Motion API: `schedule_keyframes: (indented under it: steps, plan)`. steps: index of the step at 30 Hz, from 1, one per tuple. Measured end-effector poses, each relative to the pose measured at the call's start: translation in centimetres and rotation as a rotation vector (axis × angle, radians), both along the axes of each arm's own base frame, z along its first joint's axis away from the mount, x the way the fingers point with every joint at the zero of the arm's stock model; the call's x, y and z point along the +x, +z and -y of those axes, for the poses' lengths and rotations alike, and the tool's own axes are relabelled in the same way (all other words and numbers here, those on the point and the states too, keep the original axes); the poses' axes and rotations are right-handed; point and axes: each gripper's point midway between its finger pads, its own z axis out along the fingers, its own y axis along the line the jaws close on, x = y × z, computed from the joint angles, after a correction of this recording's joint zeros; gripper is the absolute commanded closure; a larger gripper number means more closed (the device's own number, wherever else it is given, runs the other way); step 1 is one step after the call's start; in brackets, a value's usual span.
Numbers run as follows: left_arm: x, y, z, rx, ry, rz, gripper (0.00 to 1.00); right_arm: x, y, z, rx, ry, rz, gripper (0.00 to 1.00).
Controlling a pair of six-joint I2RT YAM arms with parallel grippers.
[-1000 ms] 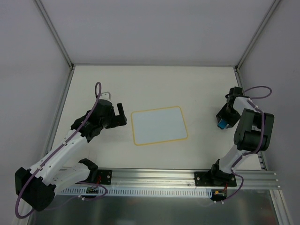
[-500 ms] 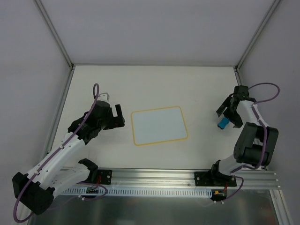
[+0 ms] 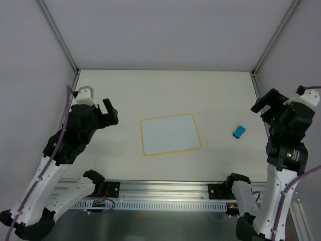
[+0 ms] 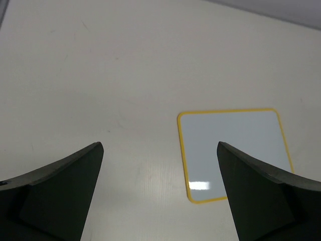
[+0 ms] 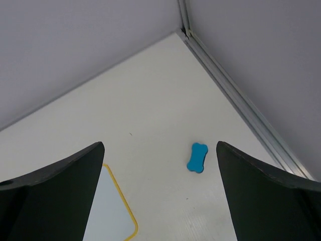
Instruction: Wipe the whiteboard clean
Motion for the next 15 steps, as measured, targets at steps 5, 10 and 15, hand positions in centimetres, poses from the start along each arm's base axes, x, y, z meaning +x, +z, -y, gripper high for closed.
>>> schedule_keyframes:
  steps: [5,10,15]
  plan:
    - [-2.9,8.4,-3.8,-0.028,0.072,0.248,0.01,-4.4,5.7,-1.9,-0.088,0.069,0.195,0.01]
    - [-7.3,14.0,-7.6,-0.059,0.132,0.445,0.01,-6.2,7.3,-3.5,-0.127,0.143,0.264,0.01]
    - [-10.3,15.4,-9.8,-0.059,0.153,0.534,0.01,-6.6,6.9,-4.9,-0.149,0.234,0.262,0.01]
